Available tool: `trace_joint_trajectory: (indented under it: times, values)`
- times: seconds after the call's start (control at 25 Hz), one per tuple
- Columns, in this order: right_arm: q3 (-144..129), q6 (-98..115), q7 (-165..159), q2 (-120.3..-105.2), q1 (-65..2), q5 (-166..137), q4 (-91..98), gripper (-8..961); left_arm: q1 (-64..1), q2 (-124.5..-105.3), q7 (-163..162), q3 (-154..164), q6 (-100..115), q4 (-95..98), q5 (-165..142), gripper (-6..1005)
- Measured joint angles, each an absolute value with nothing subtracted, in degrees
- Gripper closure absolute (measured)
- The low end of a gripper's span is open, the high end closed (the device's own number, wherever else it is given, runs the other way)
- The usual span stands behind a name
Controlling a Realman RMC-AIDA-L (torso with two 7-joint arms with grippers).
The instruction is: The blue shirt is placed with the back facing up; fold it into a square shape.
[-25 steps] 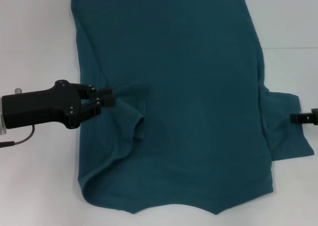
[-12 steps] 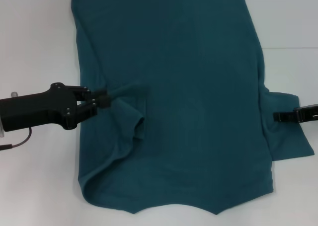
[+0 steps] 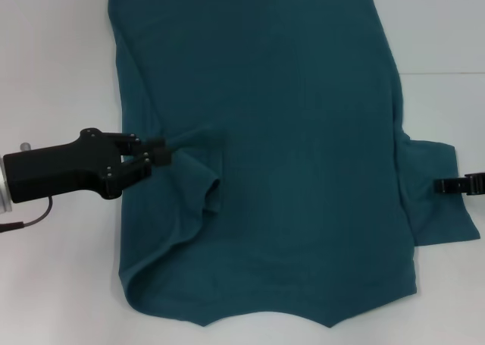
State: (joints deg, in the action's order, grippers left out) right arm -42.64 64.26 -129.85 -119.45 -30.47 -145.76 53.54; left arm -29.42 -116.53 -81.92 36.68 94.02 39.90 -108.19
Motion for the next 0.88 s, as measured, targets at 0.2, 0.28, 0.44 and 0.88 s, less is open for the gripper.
trace_joint_trajectory:
  times: [0.2,0.28,0.44,0.88]
  values:
    - [-42.55,63.38,-129.51,-119.67,-30.60,-145.41,52.91,332,-29.58,-116.55,-81.75,36.72,93.36,39.90,-108.06,824]
    - [-42.75,63.14,-129.25,-119.69,-30.97,-144.94,52.27,344,-29.72,-116.55,-81.74,36.66,93.23,39.90,-108.05,824]
    - [-43.07,62.25,-128.60,-119.50,-32.17,-143.72,50.10,369,-29.82,-116.54,-81.59,36.65,92.90,39.90,-108.06,824]
    - [-43.35,57.65,-129.52,-119.44,-33.64,-144.40,47.81,433,-29.44,-116.54,-81.56,36.65,92.36,39.90,-107.91,823]
